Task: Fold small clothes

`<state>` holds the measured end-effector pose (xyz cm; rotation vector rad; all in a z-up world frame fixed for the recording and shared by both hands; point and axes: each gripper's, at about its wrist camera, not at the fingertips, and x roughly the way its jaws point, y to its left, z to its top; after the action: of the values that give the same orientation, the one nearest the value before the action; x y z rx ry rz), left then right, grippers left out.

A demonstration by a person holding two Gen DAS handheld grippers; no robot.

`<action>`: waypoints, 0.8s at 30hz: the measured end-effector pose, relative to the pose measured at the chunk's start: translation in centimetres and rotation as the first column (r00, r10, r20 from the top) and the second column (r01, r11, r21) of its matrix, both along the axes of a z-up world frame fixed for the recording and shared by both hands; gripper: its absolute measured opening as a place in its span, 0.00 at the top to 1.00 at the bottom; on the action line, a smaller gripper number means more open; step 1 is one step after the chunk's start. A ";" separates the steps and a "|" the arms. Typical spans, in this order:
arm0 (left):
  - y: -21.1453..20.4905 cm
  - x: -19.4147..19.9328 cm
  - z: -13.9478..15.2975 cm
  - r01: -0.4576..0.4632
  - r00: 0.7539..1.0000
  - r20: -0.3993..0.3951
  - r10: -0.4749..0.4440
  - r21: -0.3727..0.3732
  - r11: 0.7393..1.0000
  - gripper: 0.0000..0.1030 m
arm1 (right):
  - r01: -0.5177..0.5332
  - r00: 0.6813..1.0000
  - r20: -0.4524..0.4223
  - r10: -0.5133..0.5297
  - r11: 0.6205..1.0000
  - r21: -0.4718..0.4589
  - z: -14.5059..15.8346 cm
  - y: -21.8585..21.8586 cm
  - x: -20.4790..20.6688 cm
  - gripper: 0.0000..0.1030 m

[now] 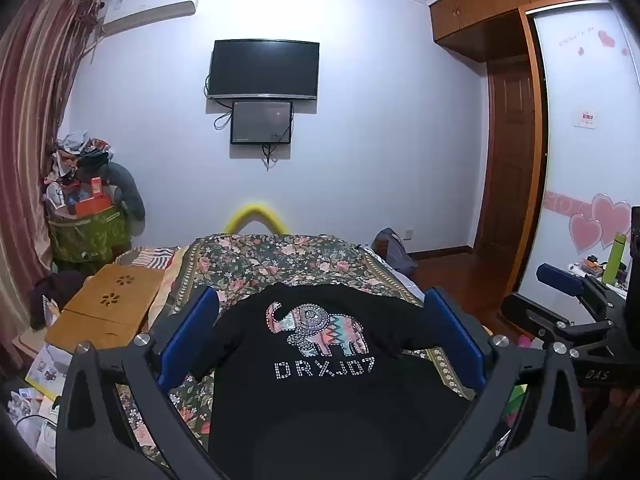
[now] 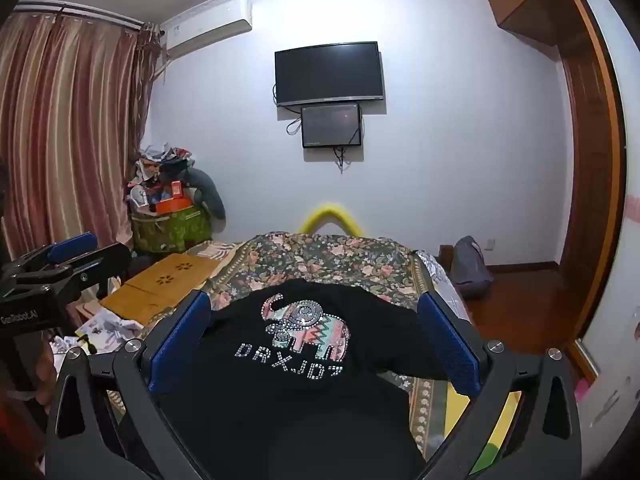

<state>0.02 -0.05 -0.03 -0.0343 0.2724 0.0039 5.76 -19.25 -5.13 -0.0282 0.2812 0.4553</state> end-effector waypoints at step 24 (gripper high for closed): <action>0.7 0.4 -0.1 0.000 1.000 0.000 0.000 -0.023 1.000 0.00 | 0.013 1.000 -0.003 -0.013 1.000 -0.003 -0.5 0.0 0.4 0.00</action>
<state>0.42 0.69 -0.11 -0.0566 0.2721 0.0006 6.17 -19.24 -5.63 -0.0280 0.2852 0.4419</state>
